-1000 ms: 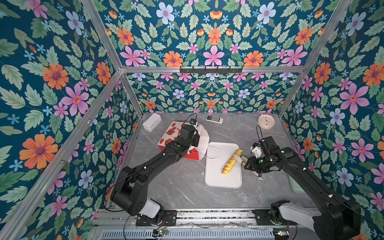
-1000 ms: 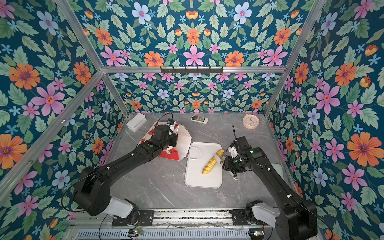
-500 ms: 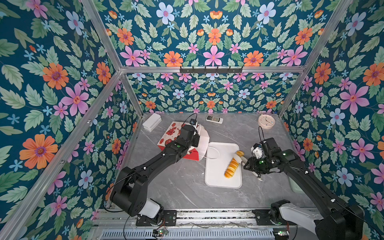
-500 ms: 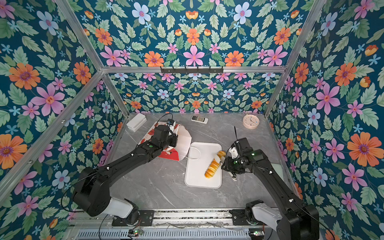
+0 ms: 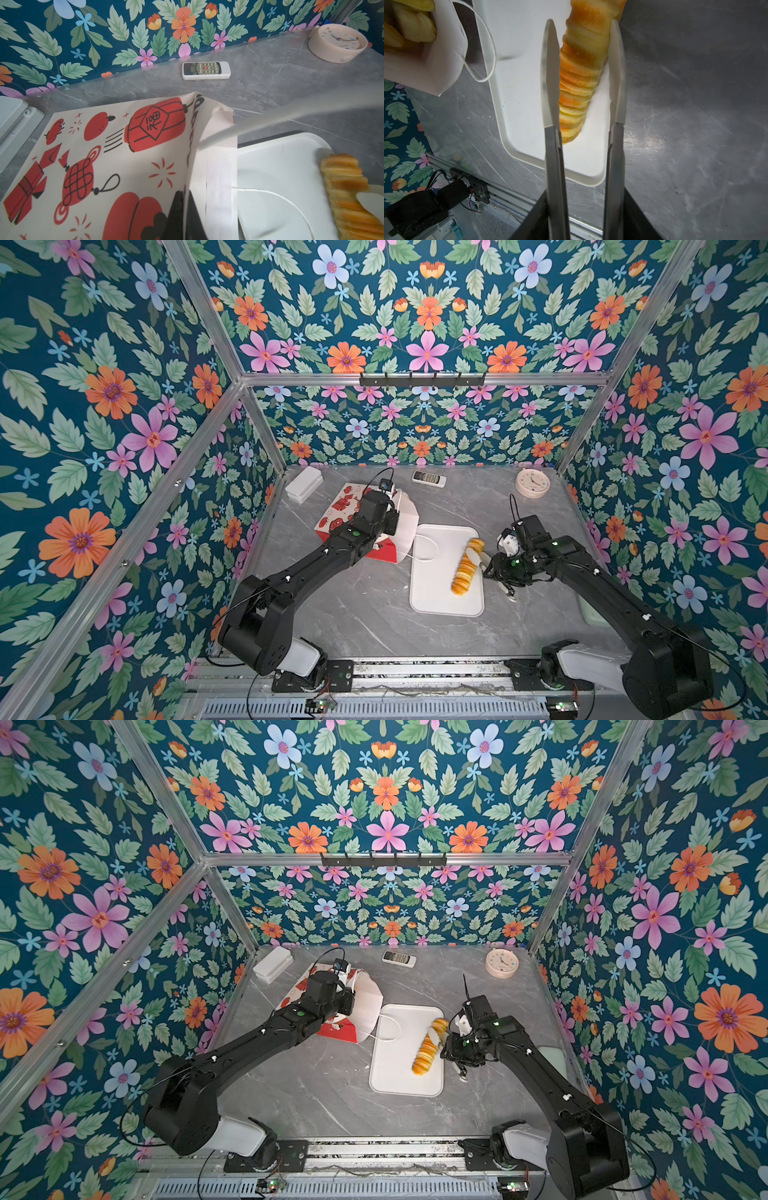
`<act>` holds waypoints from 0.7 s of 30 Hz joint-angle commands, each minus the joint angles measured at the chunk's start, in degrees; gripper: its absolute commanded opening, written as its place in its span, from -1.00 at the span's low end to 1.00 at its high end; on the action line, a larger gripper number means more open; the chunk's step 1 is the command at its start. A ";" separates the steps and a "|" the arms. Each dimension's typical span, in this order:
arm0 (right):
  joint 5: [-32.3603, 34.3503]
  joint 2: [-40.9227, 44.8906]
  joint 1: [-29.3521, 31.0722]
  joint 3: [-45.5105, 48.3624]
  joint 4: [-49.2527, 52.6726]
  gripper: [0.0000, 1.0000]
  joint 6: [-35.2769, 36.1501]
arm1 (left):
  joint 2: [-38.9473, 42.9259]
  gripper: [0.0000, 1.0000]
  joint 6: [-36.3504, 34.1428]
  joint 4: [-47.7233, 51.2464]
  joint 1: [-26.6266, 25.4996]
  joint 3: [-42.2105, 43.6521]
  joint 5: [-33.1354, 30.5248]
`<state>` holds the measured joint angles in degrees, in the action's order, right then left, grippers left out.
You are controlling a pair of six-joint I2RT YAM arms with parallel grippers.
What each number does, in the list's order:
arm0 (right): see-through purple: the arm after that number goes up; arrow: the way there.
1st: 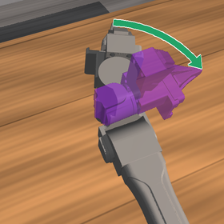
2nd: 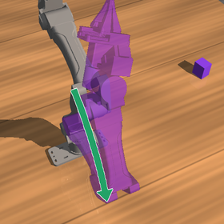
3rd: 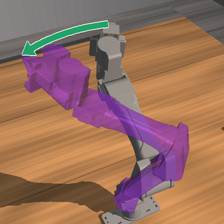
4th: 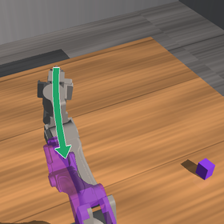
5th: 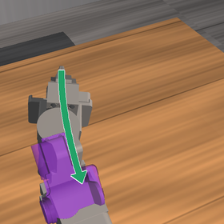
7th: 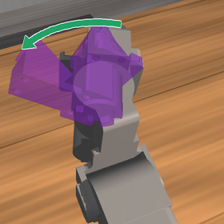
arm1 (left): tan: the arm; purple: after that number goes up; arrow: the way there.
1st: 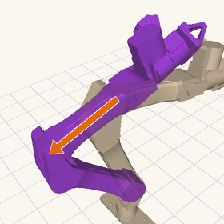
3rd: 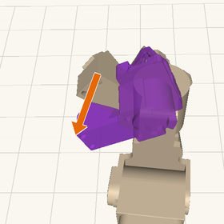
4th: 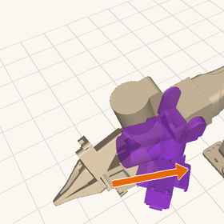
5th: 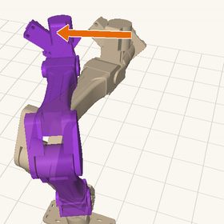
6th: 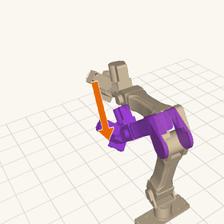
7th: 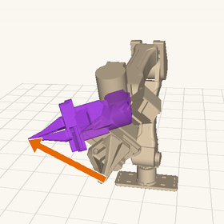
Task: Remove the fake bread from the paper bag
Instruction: 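Move the open tongs with the right gripper back into the bag opening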
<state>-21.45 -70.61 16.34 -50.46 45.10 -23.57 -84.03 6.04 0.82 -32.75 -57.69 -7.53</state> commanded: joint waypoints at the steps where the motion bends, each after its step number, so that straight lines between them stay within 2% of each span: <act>1: -1.47 -1.38 0.01 -1.33 -4.26 -0.05 1.42 | 0.53 -1.00 0.42 -1.80 0.06 -0.06 0.01; 5: -2.67 -3.11 0.01 -2.84 -5.50 -0.05 2.47 | 0.50 -1.00 0.54 -1.86 0.06 0.04 0.34; 8: -0.73 -3.92 0.04 -3.84 -3.36 -0.06 3.30 | 0.10 -1.00 0.46 -1.87 0.06 -0.22 0.54; 12: 1.67 -0.43 0.01 -3.39 -1.28 -0.07 3.31 | -0.60 -1.00 -0.63 -1.55 0.06 -0.57 1.27; 17: -2.61 4.74 1.13 -2.99 -2.13 -0.08 1.34 | -0.96 -1.00 -2.71 -0.90 0.06 -1.23 2.75; 21: -5.18 4.46 6.08 -2.38 -5.30 -0.07 -1.06 | -1.21 -1.00 -4.13 -0.08 0.06 -2.19 3.31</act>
<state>-23.29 -65.69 20.25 -53.21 42.72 -22.48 -85.08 3.86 1.26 -32.73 -59.07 -5.74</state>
